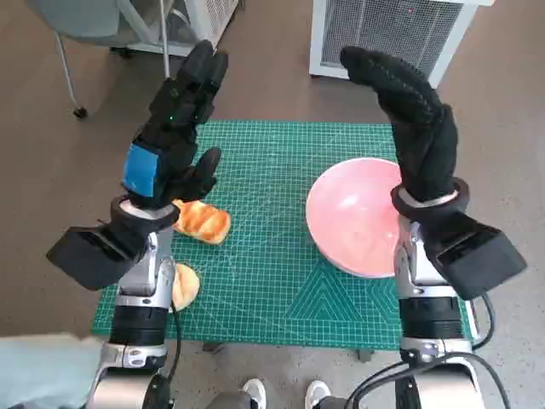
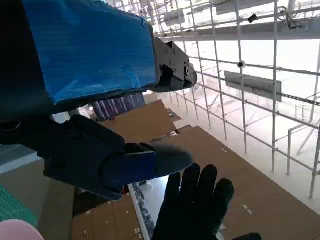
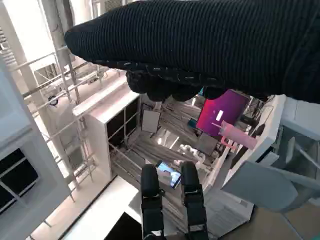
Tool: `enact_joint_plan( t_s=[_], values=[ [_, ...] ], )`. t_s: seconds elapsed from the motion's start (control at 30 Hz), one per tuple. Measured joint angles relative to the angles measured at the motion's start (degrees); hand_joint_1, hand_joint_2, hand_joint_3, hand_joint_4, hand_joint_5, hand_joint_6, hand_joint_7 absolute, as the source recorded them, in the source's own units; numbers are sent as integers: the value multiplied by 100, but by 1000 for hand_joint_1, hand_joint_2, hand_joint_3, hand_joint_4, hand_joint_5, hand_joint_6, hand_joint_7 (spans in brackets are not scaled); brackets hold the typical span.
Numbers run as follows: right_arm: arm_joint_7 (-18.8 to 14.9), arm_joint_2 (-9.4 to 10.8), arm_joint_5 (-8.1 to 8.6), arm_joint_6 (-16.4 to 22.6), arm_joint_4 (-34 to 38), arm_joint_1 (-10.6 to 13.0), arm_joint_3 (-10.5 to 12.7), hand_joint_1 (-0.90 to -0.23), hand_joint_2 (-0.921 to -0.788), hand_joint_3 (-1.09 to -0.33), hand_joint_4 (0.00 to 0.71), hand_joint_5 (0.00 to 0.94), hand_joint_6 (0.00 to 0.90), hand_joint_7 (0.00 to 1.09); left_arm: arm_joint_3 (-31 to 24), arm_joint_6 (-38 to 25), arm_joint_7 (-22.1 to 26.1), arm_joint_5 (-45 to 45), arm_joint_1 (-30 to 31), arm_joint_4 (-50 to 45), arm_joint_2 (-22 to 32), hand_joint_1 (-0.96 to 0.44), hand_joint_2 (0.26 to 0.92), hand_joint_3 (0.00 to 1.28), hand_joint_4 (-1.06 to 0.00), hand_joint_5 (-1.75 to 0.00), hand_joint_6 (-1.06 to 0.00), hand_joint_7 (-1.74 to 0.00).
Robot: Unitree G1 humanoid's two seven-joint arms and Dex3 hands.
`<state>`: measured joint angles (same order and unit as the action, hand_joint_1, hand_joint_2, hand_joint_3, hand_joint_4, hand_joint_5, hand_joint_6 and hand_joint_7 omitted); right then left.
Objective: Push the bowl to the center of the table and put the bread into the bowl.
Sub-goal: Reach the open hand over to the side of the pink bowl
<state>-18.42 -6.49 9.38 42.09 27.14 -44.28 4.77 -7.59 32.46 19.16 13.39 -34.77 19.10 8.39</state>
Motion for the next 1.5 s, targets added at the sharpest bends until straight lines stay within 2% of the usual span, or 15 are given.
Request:
enact_joint_plan(
  t_s=[0.7,0.97,1.23,1.4,1.5],
  values=[
    [29,-23,-42,-21,-45,13,16,-658,-921,-789,264,1,15,650,19,2,82,9,-9,50,-20,-680,921,498,-217,-3,-275,0],
    [27,-90,-14,-50,-45,33,81,-651,-921,-807,253,0,1,662,21,0,97,11,-9,48,-31,-672,921,498,-217,-2,-275,-1],
    [60,-291,28,-23,81,91,363,-652,-921,-824,251,2,-1,653,21,0,95,10,-5,26,-49,-663,921,499,-215,-1,-275,-1],
    [244,-472,28,168,636,112,647,-644,-921,-819,264,9,-1,661,14,-5,97,20,0,0,-50,-676,921,497,-212,0,-272,0],
    [458,-604,-68,328,1098,121,803,-650,-921,-815,262,8,-1,648,9,-10,97,25,5,-1,-44,-682,921,496,-212,0,-268,0]
  ],
)
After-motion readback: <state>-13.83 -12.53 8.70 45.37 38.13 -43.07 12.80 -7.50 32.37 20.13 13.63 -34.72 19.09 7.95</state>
